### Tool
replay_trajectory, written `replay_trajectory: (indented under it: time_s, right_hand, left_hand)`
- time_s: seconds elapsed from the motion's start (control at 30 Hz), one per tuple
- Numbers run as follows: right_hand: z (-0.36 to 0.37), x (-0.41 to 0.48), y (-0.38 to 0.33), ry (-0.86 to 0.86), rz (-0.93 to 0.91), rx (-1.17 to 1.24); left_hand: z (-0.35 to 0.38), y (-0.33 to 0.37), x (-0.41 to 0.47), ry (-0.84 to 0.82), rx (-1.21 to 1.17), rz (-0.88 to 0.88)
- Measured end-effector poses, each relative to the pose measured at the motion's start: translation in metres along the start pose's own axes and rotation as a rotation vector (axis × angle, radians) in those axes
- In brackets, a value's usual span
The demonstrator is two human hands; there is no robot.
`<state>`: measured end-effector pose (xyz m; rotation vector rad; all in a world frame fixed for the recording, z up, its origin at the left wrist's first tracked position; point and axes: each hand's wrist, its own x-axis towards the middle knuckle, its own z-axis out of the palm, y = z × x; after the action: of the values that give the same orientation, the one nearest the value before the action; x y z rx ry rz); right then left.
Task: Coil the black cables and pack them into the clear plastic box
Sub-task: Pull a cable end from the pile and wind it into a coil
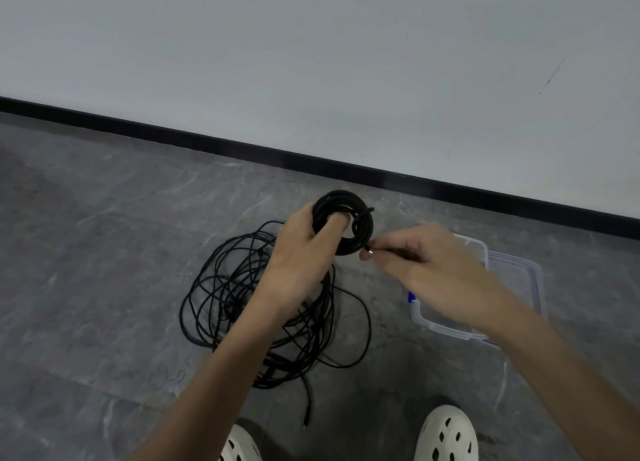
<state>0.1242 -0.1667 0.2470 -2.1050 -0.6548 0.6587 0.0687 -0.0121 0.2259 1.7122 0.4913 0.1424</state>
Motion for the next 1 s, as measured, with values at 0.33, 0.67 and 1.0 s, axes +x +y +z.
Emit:
replay_trajectory:
  time_s: [0.33, 0.67, 1.0]
  right_hand:
    - [0.001, -0.003, -0.010, -0.021, -0.012, -0.037]
    - [0.010, -0.005, -0.019, -0.169, 0.085, 0.242]
    - [0.020, -0.009, -0.020, -0.199, 0.165, 0.455]
  left_hand:
    - [0.004, -0.001, 0.002, 0.156, -0.080, -0.051]
    - [0.002, -0.002, 0.004, 0.268, -0.175, -0.047]
    - [-0.001, 0.001, 0.008, 0.275, -0.236, -0.180]
